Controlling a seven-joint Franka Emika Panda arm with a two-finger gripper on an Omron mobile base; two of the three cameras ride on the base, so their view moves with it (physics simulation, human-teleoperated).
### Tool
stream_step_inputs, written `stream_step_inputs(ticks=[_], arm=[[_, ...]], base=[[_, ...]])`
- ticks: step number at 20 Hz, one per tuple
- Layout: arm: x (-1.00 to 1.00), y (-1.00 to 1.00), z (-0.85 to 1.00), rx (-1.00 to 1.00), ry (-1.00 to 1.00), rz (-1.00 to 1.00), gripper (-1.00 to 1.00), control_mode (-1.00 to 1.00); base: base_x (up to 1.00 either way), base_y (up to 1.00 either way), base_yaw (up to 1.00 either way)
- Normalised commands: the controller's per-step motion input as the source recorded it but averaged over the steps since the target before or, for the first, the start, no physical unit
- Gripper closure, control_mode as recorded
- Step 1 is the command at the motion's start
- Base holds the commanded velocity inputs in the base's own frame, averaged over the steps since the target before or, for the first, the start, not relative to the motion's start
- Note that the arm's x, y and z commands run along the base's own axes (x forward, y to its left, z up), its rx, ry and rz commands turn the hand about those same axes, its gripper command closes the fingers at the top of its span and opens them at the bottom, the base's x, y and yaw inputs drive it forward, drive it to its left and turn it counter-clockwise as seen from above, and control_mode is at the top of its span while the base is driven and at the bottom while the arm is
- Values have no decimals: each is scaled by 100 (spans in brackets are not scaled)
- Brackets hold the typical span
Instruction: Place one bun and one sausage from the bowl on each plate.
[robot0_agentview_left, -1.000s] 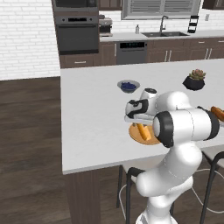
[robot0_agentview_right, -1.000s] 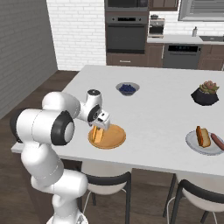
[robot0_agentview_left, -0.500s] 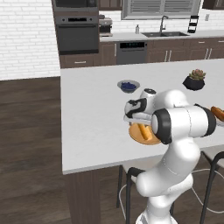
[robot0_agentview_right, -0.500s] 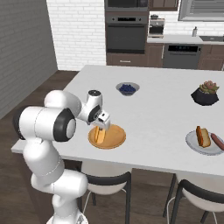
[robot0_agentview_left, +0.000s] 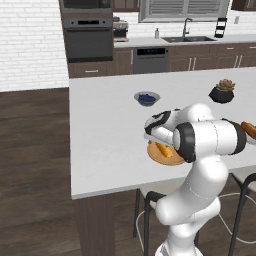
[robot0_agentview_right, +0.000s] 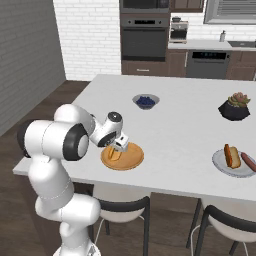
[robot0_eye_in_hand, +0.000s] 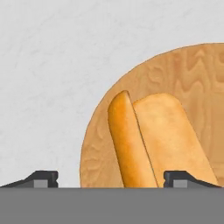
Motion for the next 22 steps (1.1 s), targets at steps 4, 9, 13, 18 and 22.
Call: stream_step_inputs(ticks=[4,9,13,18,22], arm=[[-1,-18,9,1,0,-1,-100,-100],[-3,0,28,-3,3,0,-100,-100],[-5,0,51,-14,1,0,-100,-100],[-67,3,71,-27,-2,0,-100,-100],[-99,23,94,-43,-5,2,-100,-100]], base=[[0,0,0],[0,0,0],[0,0,0],[0,0,0],[0,0,0]])
